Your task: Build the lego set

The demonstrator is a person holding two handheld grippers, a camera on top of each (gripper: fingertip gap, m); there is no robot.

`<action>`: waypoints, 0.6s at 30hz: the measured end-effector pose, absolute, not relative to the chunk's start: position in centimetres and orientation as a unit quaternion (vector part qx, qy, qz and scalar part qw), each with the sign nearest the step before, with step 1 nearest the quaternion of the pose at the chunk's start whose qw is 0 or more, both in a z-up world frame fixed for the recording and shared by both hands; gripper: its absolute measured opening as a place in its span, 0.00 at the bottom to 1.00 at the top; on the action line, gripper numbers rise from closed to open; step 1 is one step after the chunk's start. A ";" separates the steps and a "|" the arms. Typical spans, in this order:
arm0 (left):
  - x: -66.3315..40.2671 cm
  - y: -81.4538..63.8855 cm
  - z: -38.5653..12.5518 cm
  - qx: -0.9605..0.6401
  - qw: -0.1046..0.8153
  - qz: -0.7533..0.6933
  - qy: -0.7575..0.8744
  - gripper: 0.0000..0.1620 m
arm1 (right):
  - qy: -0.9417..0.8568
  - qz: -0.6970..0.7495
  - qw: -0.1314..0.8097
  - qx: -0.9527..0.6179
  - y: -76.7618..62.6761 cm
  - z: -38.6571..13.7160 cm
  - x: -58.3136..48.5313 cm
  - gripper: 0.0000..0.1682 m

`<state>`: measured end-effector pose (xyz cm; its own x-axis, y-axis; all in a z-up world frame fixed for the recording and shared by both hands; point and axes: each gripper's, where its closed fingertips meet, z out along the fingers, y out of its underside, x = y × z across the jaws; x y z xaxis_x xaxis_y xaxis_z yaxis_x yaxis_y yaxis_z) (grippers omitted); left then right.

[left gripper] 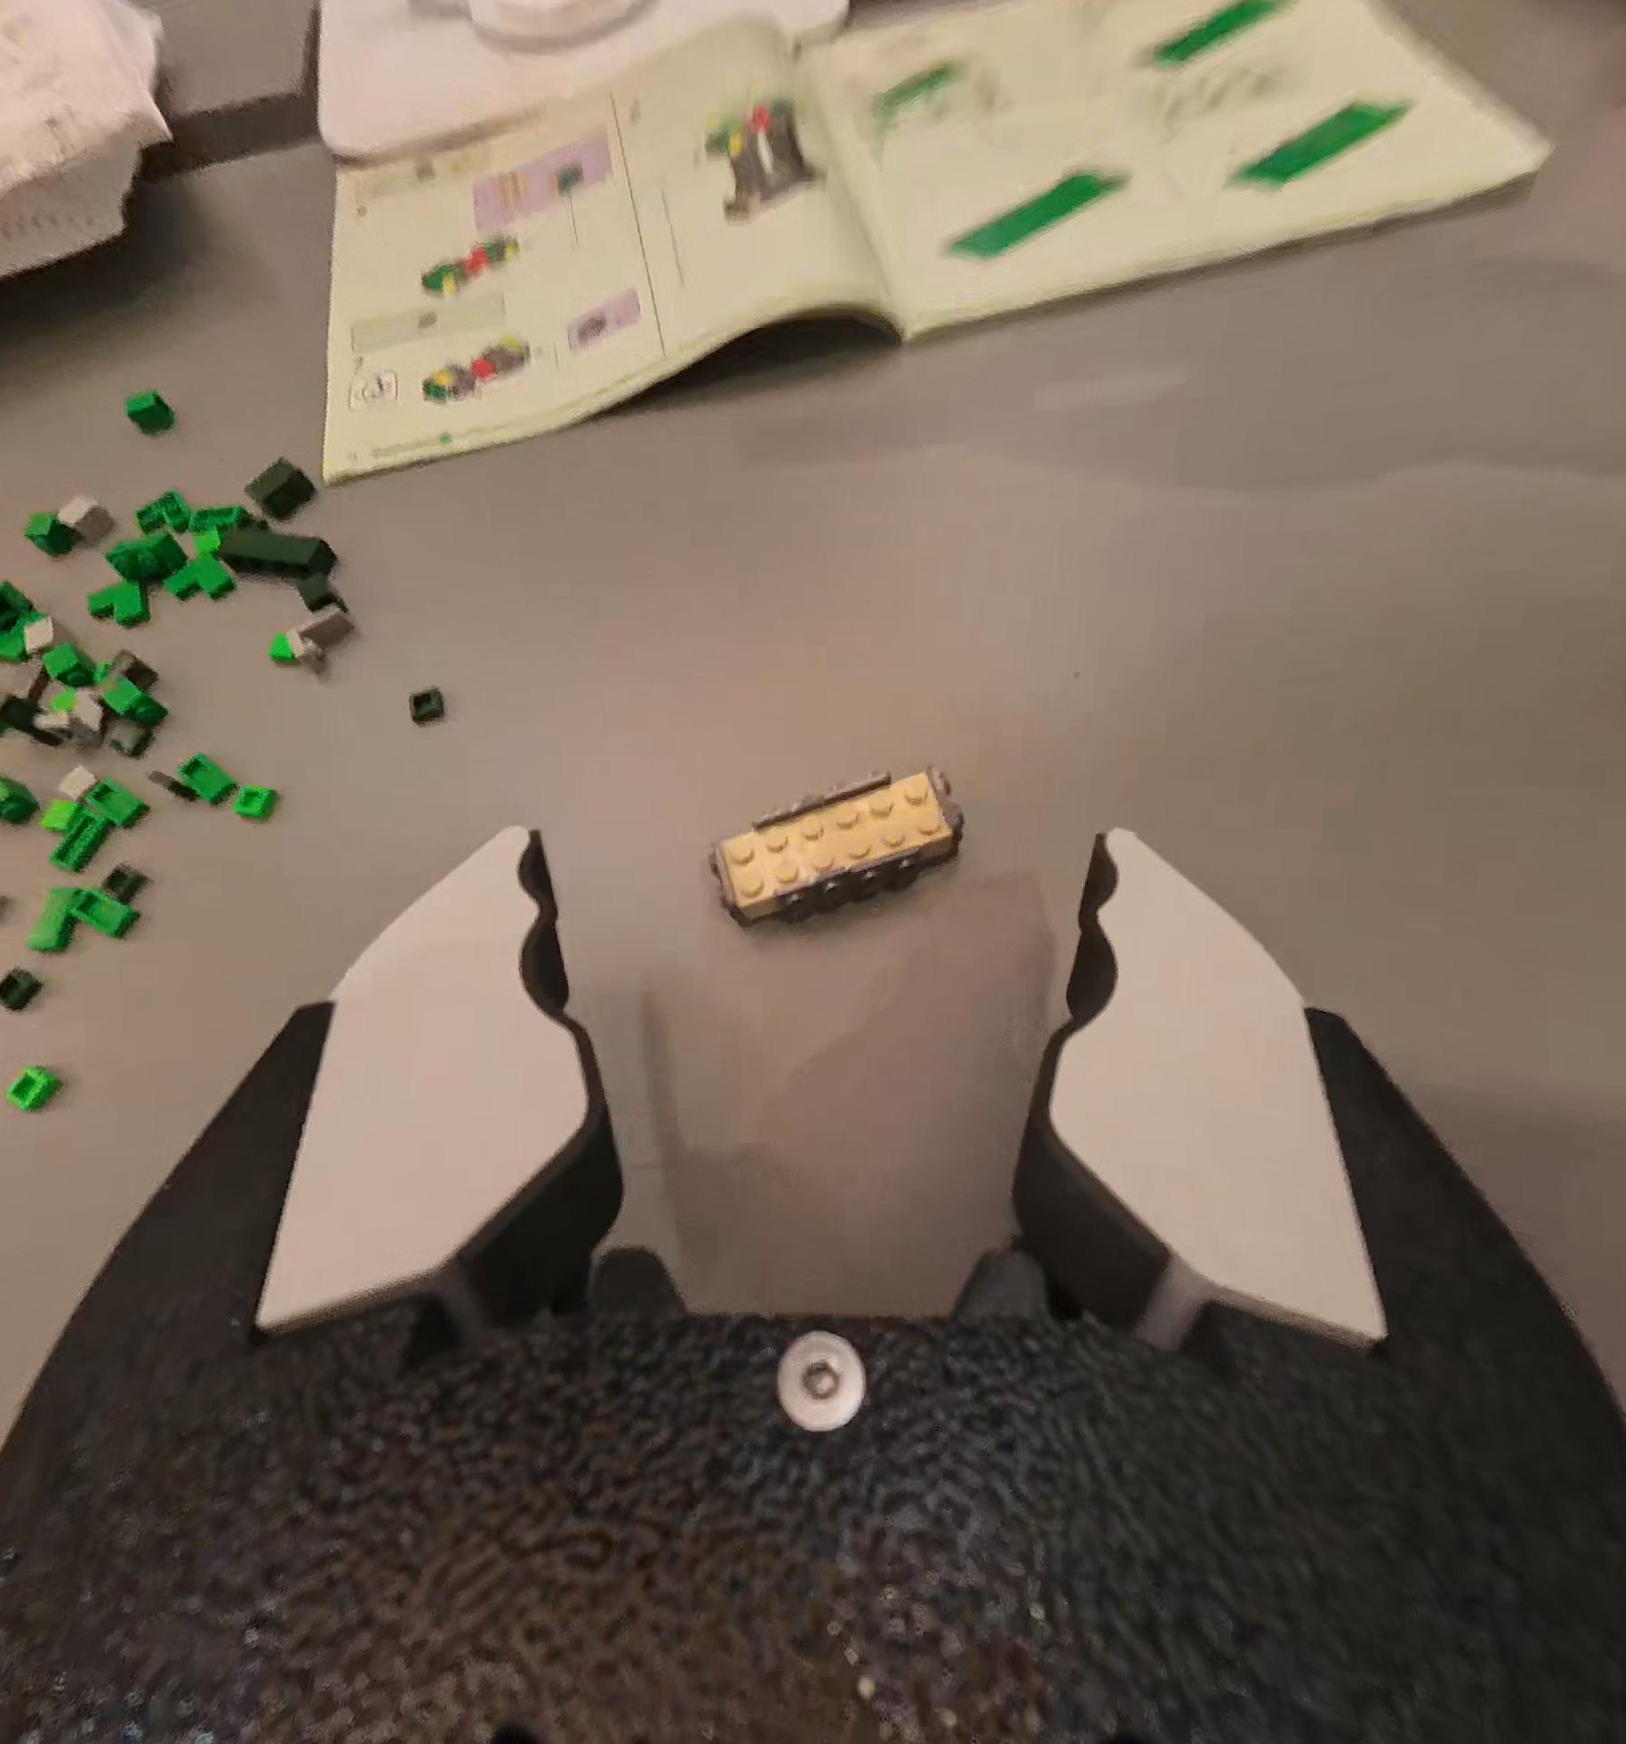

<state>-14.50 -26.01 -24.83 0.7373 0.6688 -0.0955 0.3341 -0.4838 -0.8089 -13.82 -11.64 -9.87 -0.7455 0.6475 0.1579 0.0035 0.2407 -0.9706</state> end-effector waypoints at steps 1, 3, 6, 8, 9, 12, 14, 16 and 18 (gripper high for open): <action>-14.5 -26.0 -25.7 -0.845 0.390 0.202 -0.306 0.67 | -0.737 0.575 0.278 -0.219 -11.8 -10.0 -13.8 0.04; -14.5 -25.6 -26.7 -0.844 0.382 0.185 -0.327 0.66 | -0.738 0.578 0.274 -0.216 -12.1 -10.1 -13.9 0.04; -15.2 -25.5 -26.7 -0.830 0.389 0.194 -0.350 0.66 | -0.733 0.592 0.261 -0.210 -12.5 -10.0 -13.7 0.04; -15.6 -25.6 -26.4 -0.819 0.399 0.196 -0.363 0.64 | -0.731 0.598 0.255 -0.206 -12.7 -10.0 -13.7 0.04; -15.7 -25.5 -26.5 -0.817 0.401 0.192 -0.368 0.63 | -0.731 0.600 0.252 -0.205 -12.7 -10.0 -13.6 0.04; -15.8 -25.4 -26.6 -0.819 0.396 0.193 -0.368 0.60 | -0.730 0.605 0.246 -0.201 -12.9 -9.9 -13.5 0.04; -15.6 -25.4 -26.8 -0.824 0.389 0.191 -0.365 0.56 | -0.730 0.607 0.245 -0.198 -13.0 -9.8 -13.5 0.04; -15.4 -25.7 -27.1 -0.830 0.379 0.191 -0.363 0.53 | -0.731 0.606 0.246 -0.197 -13.0 -9.8 -13.4 0.04; -15.2 -25.7 -27.2 -0.832 0.380 0.185 -0.359 0.50 | -0.730 0.606 0.246 -0.196 -12.9 -9.6 -13.3 0.04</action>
<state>-15.21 -25.69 -27.19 0.6744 0.7376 -0.0348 0.4569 -0.4539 -0.7650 -13.33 -12.86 -9.65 -0.8019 0.5850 0.1214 -0.0118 0.1877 -0.9822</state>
